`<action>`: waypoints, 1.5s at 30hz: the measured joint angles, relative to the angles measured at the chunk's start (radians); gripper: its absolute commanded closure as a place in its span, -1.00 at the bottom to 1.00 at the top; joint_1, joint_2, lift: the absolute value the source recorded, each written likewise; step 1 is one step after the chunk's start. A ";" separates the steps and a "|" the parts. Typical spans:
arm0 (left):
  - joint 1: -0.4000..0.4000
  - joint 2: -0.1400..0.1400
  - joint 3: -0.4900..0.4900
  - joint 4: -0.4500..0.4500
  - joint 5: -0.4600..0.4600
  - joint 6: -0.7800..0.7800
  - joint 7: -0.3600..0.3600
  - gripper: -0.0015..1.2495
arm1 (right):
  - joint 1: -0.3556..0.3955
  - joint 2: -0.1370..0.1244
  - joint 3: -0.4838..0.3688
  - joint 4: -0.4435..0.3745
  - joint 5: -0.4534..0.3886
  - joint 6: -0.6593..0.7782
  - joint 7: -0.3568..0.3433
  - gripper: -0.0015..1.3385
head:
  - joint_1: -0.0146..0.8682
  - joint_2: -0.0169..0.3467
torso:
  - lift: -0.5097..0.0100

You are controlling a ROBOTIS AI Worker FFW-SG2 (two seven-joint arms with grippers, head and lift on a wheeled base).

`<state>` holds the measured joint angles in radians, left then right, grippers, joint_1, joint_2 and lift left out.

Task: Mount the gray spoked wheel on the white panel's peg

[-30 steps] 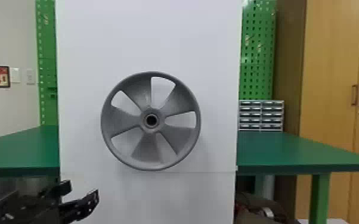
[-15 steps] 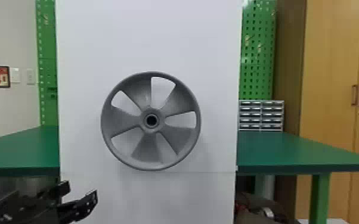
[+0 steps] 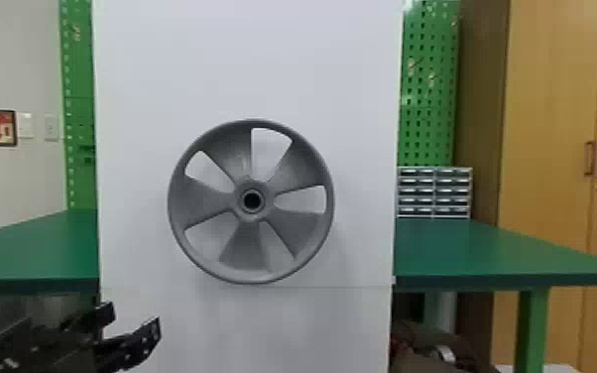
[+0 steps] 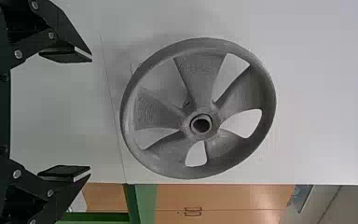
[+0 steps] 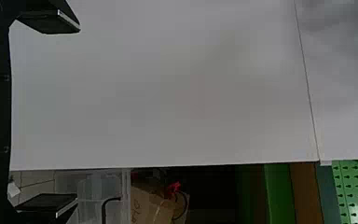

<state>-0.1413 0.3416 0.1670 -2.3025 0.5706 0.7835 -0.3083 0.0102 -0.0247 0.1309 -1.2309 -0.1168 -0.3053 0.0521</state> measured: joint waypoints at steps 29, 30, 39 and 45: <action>0.002 -0.009 0.001 0.000 -0.011 -0.001 -0.003 -0.35 | 0.008 -0.001 0.005 0.002 -0.010 -0.002 0.003 -0.95 | -0.76 -0.95 | -0.89; 0.002 -0.009 0.000 0.000 -0.011 -0.001 -0.003 -0.35 | 0.008 -0.001 0.005 0.002 -0.010 -0.002 0.004 -0.95 | -0.76 -0.95 | -0.89; 0.002 -0.009 0.000 0.000 -0.012 -0.002 -0.003 -0.35 | 0.007 -0.001 0.005 0.002 -0.011 -0.002 0.005 -0.95 | -0.76 -0.95 | -0.89; 0.001 -0.010 0.000 0.000 -0.012 -0.003 -0.003 -0.35 | 0.007 -0.001 0.004 0.002 -0.011 -0.002 0.005 -0.95 | -0.76 -0.95 | -0.89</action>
<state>-0.1407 0.3320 0.1672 -2.3025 0.5583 0.7809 -0.3114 0.0168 -0.0261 0.1351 -1.2287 -0.1273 -0.3068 0.0568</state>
